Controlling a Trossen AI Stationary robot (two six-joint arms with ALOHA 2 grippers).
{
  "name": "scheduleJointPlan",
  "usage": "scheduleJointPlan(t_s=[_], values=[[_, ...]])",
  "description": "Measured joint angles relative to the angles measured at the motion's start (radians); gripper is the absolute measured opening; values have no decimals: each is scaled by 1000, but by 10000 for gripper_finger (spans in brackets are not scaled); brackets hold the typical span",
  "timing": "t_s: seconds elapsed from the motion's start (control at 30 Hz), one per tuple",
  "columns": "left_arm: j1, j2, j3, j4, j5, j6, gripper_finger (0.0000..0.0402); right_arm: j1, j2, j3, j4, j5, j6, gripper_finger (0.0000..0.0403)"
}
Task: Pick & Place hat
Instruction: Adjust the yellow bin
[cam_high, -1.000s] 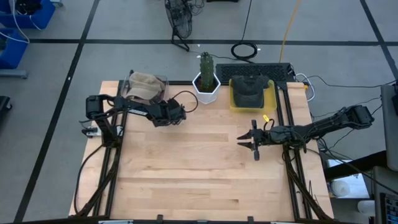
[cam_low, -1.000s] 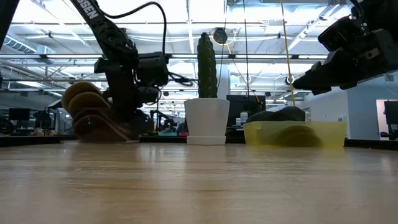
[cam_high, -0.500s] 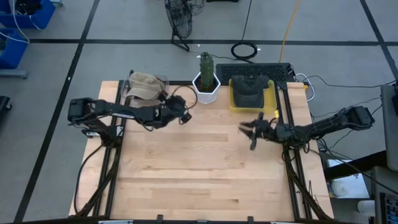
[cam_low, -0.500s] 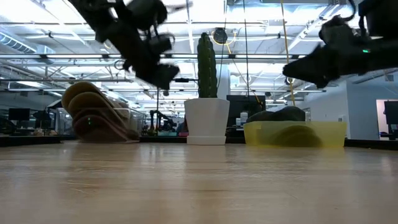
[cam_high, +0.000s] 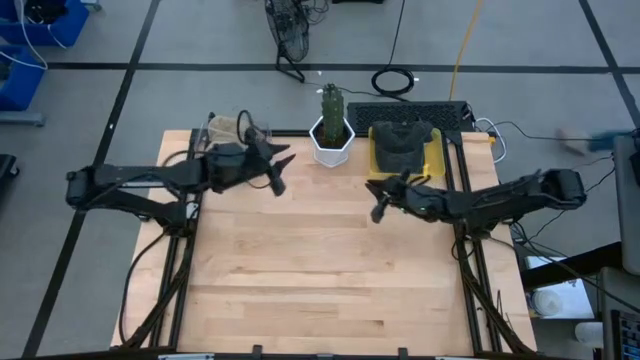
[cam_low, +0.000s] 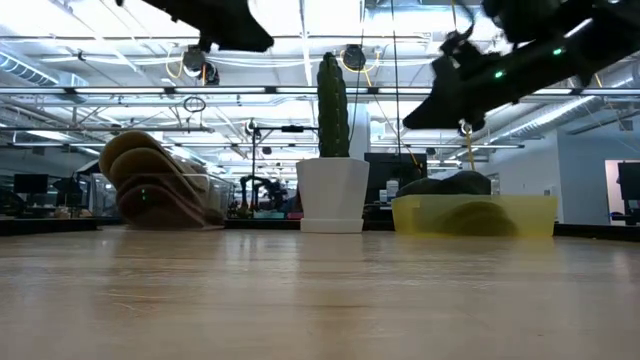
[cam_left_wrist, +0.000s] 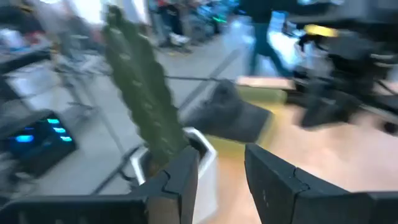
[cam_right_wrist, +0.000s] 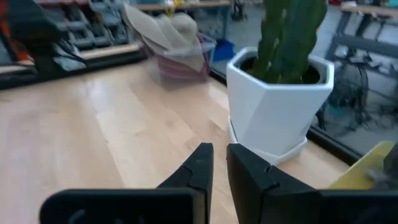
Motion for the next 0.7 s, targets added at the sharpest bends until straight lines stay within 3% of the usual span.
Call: scheduleJointPlan(t_s=[0.1, 0.27, 0.5, 0.7], values=[[-8, -53, 0, -94, 66, -6, 136, -31, 95, 45, 1, 0, 47, 33], [-23, -116, 0, -208, 58, 5, 136, -78, 228, 89, -1, 0, 103, 33], [-23, -152, 0, -210, 54, 11, 136, -166, 378, 144, -2, 0, 116, 33], [-23, -152, 0, -214, 54, 31, 136, -232, 429, 156, -15, 0, 92, 33]])
